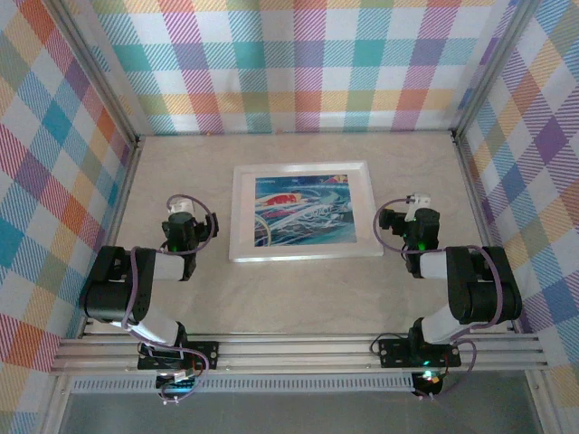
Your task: Put the photo into the frame
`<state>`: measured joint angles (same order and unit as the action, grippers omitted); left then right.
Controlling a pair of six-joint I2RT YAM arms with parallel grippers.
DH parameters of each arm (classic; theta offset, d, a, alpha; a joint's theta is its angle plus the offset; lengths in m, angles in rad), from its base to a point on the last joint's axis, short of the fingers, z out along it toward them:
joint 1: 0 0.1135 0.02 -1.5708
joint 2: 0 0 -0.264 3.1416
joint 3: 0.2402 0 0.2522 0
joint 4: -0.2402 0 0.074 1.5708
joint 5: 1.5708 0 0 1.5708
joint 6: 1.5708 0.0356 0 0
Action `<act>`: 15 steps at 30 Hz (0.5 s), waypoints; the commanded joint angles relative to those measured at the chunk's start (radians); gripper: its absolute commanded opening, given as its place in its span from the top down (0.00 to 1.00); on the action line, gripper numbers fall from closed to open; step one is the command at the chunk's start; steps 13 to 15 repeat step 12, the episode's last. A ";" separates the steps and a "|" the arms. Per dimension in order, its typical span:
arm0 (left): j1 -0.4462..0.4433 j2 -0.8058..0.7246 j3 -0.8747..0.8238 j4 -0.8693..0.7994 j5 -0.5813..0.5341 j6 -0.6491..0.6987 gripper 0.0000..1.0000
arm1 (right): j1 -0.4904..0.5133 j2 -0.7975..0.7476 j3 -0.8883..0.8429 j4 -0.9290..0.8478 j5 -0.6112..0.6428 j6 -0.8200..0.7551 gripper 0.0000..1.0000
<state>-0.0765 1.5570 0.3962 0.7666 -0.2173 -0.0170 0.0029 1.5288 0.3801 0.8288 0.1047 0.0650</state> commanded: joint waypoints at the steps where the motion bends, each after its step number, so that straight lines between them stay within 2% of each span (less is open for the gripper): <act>1: -0.005 0.002 0.017 0.046 0.016 0.020 0.00 | 0.011 0.003 0.015 0.024 -0.015 -0.025 0.01; 5: -0.005 0.002 0.017 0.045 0.018 0.020 0.00 | 0.011 0.005 0.026 0.008 -0.061 -0.043 0.01; 15: -0.006 0.001 0.018 0.044 0.017 0.017 0.00 | 0.011 0.004 0.026 0.007 -0.064 -0.043 0.01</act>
